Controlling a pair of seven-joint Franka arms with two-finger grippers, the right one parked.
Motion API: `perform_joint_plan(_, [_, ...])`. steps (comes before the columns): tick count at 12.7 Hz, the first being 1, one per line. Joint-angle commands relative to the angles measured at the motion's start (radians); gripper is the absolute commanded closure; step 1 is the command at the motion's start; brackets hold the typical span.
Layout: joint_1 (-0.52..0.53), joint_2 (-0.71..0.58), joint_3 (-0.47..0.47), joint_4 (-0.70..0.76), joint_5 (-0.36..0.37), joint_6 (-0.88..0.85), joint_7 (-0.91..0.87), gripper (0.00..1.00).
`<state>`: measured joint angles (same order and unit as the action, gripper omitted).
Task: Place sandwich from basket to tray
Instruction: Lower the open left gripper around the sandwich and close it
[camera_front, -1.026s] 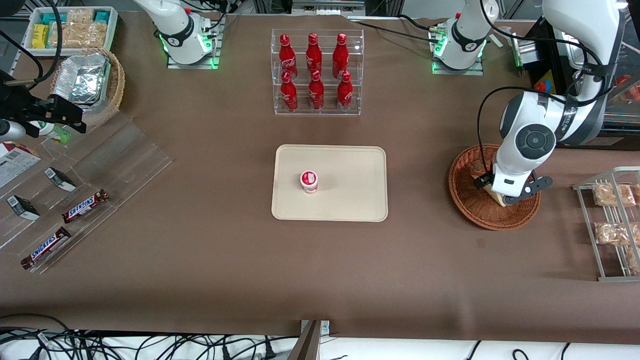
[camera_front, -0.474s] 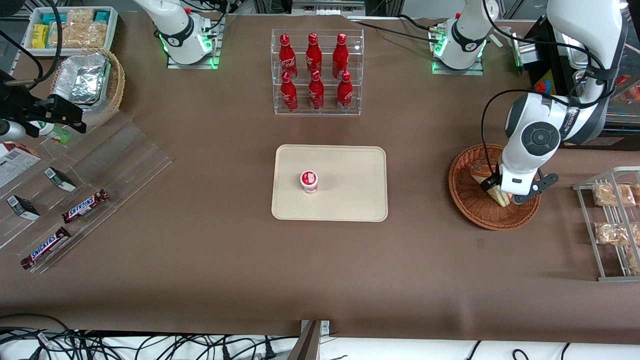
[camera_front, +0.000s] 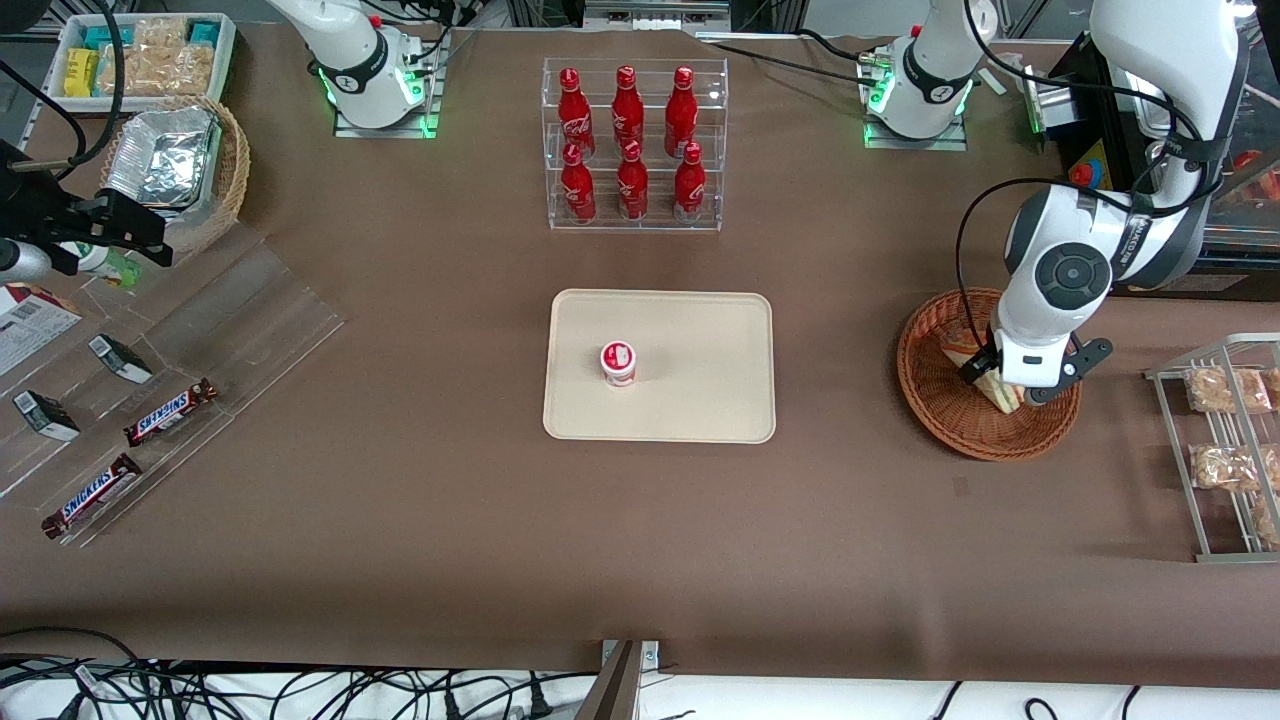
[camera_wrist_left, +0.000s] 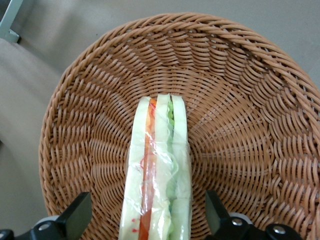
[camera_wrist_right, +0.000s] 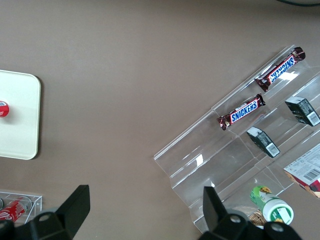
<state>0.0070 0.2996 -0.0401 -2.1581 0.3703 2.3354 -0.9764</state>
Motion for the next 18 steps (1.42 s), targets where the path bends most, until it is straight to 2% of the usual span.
perform_joint_plan(1, [-0.004, -0.016, -0.001, -0.025, 0.032, 0.013, -0.039, 0.00])
perform_joint_plan(4, [-0.005, -0.016, -0.001, -0.034, 0.036, 0.015, -0.045, 0.00])
perform_joint_plan(5, [-0.005, -0.014, -0.001, -0.037, 0.036, 0.015, -0.060, 0.15])
perform_joint_plan(7, [-0.004, -0.014, -0.003, -0.037, 0.036, 0.015, -0.068, 0.51])
perform_joint_plan(8, [-0.004, -0.014, -0.003, -0.036, 0.036, 0.013, -0.068, 0.60])
perform_joint_plan(14, [-0.004, -0.028, -0.018, 0.003, 0.036, -0.023, -0.038, 0.60])
perform_joint_plan(17, [-0.002, -0.049, -0.073, 0.098, 0.016, -0.189, 0.075, 0.60])
perform_joint_plan(18, [-0.001, -0.051, -0.093, 0.134, -0.011, -0.233, 0.118, 0.60])
